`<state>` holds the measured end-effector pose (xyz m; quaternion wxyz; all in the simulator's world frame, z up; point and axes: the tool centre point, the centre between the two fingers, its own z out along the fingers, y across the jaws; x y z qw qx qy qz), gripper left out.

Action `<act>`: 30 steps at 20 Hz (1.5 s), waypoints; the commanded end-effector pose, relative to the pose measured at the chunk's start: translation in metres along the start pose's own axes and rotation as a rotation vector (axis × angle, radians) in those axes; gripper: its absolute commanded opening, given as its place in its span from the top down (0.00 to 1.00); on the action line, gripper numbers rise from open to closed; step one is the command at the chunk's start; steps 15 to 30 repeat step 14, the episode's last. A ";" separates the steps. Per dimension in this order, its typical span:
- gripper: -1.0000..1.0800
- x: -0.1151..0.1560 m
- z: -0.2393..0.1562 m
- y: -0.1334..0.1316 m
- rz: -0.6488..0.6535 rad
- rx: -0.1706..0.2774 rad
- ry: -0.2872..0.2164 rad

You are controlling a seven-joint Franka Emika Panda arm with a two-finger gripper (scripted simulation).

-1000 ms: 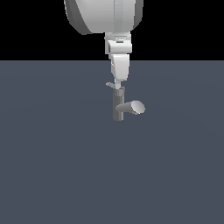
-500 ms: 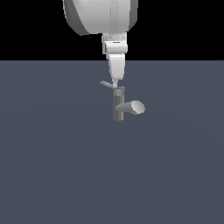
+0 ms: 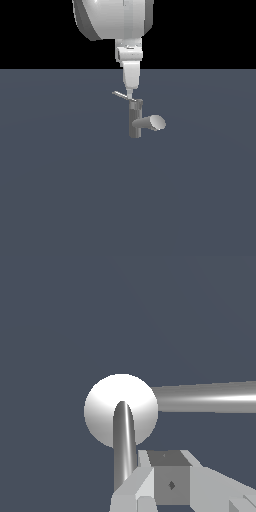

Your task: Turn on the faucet by rotating a designated handle.

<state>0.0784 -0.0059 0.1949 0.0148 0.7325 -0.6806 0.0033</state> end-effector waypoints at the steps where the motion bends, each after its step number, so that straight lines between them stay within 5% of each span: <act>1: 1.00 -0.033 0.007 -0.020 -0.043 0.024 -0.015; 13: 1.00 -0.058 0.011 -0.048 -0.072 0.019 -0.024; 30: 1.00 -0.058 0.011 -0.048 -0.072 0.019 -0.024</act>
